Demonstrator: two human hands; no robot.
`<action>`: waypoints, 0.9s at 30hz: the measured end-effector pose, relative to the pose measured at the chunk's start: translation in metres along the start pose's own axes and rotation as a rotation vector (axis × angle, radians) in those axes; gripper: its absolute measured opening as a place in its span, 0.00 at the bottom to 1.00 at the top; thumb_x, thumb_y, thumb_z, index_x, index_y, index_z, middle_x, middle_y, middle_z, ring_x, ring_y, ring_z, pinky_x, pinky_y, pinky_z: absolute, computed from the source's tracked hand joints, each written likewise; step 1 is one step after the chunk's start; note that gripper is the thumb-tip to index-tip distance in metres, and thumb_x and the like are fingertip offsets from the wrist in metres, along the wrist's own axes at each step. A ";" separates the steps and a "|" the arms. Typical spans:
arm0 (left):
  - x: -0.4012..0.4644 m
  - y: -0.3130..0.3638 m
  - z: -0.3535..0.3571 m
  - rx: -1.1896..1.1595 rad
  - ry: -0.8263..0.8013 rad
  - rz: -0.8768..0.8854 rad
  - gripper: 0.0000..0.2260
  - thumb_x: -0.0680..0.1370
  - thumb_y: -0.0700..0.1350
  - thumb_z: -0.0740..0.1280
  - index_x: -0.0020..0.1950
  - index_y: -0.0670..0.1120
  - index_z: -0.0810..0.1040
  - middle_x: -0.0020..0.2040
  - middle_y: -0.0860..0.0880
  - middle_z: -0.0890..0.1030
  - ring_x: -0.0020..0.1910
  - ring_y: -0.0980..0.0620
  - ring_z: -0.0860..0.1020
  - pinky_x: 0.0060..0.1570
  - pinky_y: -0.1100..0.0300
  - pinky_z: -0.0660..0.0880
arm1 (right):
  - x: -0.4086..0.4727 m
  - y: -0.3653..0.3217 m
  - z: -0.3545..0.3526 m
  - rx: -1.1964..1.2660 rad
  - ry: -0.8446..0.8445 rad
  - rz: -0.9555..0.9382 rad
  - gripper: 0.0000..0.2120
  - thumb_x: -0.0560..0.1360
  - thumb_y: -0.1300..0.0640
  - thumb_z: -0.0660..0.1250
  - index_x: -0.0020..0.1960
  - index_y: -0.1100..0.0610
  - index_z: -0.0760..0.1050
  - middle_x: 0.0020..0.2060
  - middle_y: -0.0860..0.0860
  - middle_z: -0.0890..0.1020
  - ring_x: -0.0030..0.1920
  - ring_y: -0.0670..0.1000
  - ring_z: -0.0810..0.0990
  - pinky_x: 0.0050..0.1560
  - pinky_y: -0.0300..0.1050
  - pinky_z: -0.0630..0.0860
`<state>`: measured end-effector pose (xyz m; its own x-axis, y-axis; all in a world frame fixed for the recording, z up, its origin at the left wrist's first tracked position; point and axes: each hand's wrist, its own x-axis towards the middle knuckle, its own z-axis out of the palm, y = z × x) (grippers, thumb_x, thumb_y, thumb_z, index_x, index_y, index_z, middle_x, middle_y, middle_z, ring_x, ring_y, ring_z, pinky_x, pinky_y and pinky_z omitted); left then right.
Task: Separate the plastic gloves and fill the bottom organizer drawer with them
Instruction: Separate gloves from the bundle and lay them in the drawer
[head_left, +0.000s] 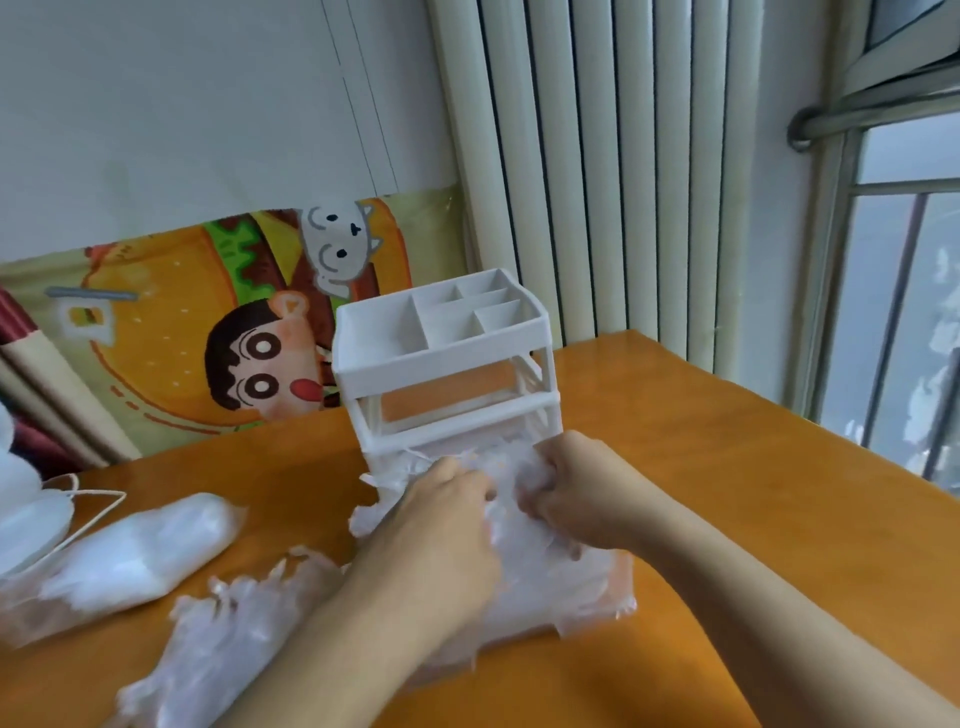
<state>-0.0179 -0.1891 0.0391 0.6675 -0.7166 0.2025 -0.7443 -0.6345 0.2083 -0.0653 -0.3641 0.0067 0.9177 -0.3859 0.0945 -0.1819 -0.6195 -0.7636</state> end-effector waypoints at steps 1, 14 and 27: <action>0.008 -0.005 0.005 0.054 -0.111 -0.077 0.17 0.83 0.51 0.63 0.71 0.56 0.69 0.69 0.57 0.69 0.65 0.53 0.73 0.62 0.51 0.76 | 0.001 0.001 -0.001 -0.018 0.000 -0.008 0.07 0.78 0.65 0.65 0.42 0.60 0.78 0.32 0.55 0.83 0.26 0.51 0.83 0.27 0.45 0.80; 0.031 -0.030 0.038 0.069 -0.482 -0.242 0.39 0.74 0.65 0.65 0.82 0.62 0.51 0.82 0.56 0.57 0.69 0.44 0.75 0.67 0.44 0.74 | 0.008 0.012 0.010 -0.539 0.207 -0.062 0.08 0.76 0.65 0.65 0.40 0.55 0.74 0.36 0.51 0.79 0.37 0.54 0.78 0.29 0.47 0.71; 0.036 -0.024 0.046 0.229 -0.427 -0.163 0.30 0.67 0.60 0.53 0.65 0.48 0.71 0.64 0.45 0.77 0.60 0.42 0.76 0.62 0.40 0.74 | -0.021 -0.035 0.020 -0.240 0.060 -0.202 0.10 0.74 0.61 0.59 0.46 0.56 0.79 0.43 0.48 0.82 0.44 0.49 0.80 0.43 0.47 0.81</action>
<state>0.0228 -0.2134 -0.0025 0.7428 -0.6271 -0.2347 -0.6486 -0.7609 -0.0197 -0.0709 -0.3205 0.0185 0.9226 -0.2740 0.2714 -0.0831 -0.8285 -0.5538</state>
